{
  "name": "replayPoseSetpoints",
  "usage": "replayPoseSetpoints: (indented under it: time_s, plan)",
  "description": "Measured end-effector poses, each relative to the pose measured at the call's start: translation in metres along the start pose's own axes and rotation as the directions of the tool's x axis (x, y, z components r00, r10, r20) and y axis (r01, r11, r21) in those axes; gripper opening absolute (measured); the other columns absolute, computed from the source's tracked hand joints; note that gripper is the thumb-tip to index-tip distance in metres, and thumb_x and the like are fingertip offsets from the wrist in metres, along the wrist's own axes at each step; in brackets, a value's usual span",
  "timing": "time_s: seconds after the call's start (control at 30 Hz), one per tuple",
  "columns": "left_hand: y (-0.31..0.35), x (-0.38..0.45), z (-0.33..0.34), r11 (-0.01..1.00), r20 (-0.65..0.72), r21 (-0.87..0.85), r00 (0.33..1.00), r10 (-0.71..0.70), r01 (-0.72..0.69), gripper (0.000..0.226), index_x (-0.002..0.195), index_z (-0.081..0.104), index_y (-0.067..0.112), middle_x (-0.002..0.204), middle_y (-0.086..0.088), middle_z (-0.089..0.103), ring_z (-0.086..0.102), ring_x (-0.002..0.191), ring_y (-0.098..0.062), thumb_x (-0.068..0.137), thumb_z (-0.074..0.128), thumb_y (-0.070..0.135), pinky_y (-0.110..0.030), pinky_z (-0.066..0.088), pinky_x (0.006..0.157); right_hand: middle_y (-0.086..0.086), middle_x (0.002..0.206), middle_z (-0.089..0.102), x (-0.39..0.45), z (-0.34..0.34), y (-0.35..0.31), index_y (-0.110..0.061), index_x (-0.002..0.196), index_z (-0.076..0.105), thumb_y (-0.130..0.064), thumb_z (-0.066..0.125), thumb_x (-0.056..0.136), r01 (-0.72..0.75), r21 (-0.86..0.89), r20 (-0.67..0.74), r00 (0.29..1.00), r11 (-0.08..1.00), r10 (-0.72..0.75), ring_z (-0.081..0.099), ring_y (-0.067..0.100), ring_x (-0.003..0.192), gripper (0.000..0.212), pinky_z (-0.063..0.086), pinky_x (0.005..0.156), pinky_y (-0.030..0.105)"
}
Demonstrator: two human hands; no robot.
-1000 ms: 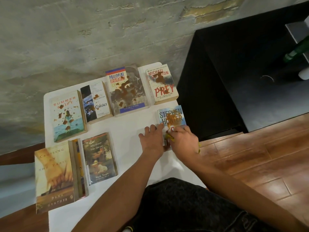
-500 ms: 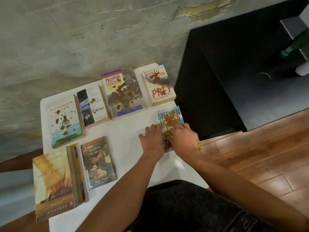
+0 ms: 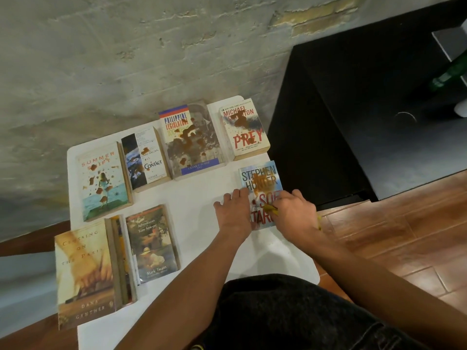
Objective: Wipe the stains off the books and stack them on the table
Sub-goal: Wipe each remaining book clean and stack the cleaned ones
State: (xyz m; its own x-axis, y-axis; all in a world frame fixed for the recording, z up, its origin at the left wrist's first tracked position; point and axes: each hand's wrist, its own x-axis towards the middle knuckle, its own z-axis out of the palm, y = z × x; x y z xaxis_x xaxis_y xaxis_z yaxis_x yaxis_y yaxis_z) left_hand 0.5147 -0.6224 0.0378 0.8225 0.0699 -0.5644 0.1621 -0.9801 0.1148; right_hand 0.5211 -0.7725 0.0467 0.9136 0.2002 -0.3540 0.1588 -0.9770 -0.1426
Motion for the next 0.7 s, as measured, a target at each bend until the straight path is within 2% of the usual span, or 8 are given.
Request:
replayPoseSetpoints:
  time_s: [0.1, 0.23, 0.3, 0.43, 0.5, 0.63, 0.7]
  plan:
    - [0.0, 0.001, 0.0, 1.0, 0.0, -0.014, 1.0, 0.007, -0.007, 0.086, 0.144, 0.029, 0.026, 0.141, -0.001, 0.046, 0.045, 0.131, -0.022, 0.08, 0.077, 0.055, -0.043, 0.038, 0.107, -0.01, 0.114, 0.06, 0.001, 0.0, 0.014, -0.027, 0.12, 0.062, -0.046, 0.071, 0.087, 0.041, -0.035, 0.012, 0.999, 0.999, -0.041, 0.046, 0.011, 0.104, 0.039, 0.051, 0.074, 0.028]
    - [0.0, 0.001, 0.001, 0.999, 0.002, -0.045, 1.0, 0.012, -0.012, 0.085, 0.145, 0.029, 0.026, 0.141, 0.0, 0.046, 0.045, 0.13, -0.022, 0.08, 0.077, 0.054, -0.043, 0.038, 0.107, -0.009, 0.106, 0.058, 0.022, -0.012, 0.018, -0.026, 0.108, 0.067, -0.045, 0.068, 0.09, -0.069, -0.007, -0.038, 0.997, 0.998, 0.068, 0.048, 0.013, 0.102, 0.026, 0.046, 0.07, 0.028]
    - [-0.002, 0.0, 0.003, 0.998, 0.008, -0.066, 1.0, 0.001, -0.001, 0.085, 0.145, 0.028, 0.027, 0.141, 0.0, 0.047, 0.046, 0.13, -0.022, 0.081, 0.077, 0.054, -0.043, 0.039, 0.106, -0.008, 0.109, 0.058, 0.021, -0.011, 0.01, -0.025, 0.11, 0.066, -0.042, 0.07, 0.089, -0.089, 0.012, -0.043, 0.995, 0.996, 0.089, 0.048, 0.015, 0.104, 0.027, 0.049, 0.074, 0.031]
    - [-0.003, 0.001, 0.006, 0.997, 0.012, -0.07, 1.0, -0.012, 0.013, 0.09, 0.147, 0.025, 0.028, 0.14, 0.001, 0.048, 0.046, 0.129, -0.023, 0.079, 0.079, 0.051, -0.042, 0.041, 0.104, -0.006, 0.125, 0.056, -0.005, 0.004, 0.003, -0.028, 0.126, 0.062, -0.037, 0.07, 0.089, 0.156, -0.082, 0.007, 0.988, 0.984, -0.156, 0.046, 0.018, 0.108, 0.039, 0.052, 0.083, 0.034]
    - [-0.002, 0.002, 0.006, 0.997, 0.016, -0.08, 1.0, -0.009, 0.01, 0.089, 0.148, 0.025, 0.029, 0.141, 0.001, 0.048, 0.046, 0.13, -0.022, 0.08, 0.079, 0.051, -0.042, 0.041, 0.105, -0.008, 0.126, 0.057, -0.002, 0.001, 0.011, -0.029, 0.128, 0.062, -0.04, 0.069, 0.09, 0.186, -0.078, 0.01, 0.983, 0.979, -0.186, 0.046, 0.017, 0.108, 0.04, 0.051, 0.083, 0.034]
    - [-0.001, 0.003, 0.004, 0.994, 0.017, -0.109, 1.0, -0.007, 0.008, 0.087, 0.147, 0.025, 0.03, 0.142, 0.002, 0.049, 0.049, 0.13, -0.021, 0.081, 0.076, 0.054, -0.043, 0.04, 0.107, -0.006, 0.116, 0.058, 0.025, -0.013, 0.011, -0.026, 0.12, 0.063, -0.043, 0.07, 0.088, -0.001, -0.092, -0.043, 0.999, 0.996, -0.003, 0.047, 0.017, 0.106, 0.036, 0.043, 0.073, 0.028]
    - [-0.001, 0.001, 0.006, 0.995, 0.024, -0.102, 1.0, -0.012, 0.014, 0.087, 0.147, 0.025, 0.029, 0.141, 0.002, 0.05, 0.05, 0.129, -0.022, 0.081, 0.077, 0.053, -0.043, 0.04, 0.107, -0.005, 0.116, 0.058, 0.024, -0.012, -0.001, -0.024, 0.117, 0.063, -0.039, 0.073, 0.086, -0.019, -0.12, -0.046, 0.999, 0.993, 0.014, 0.047, 0.018, 0.106, 0.037, 0.039, 0.07, 0.029]
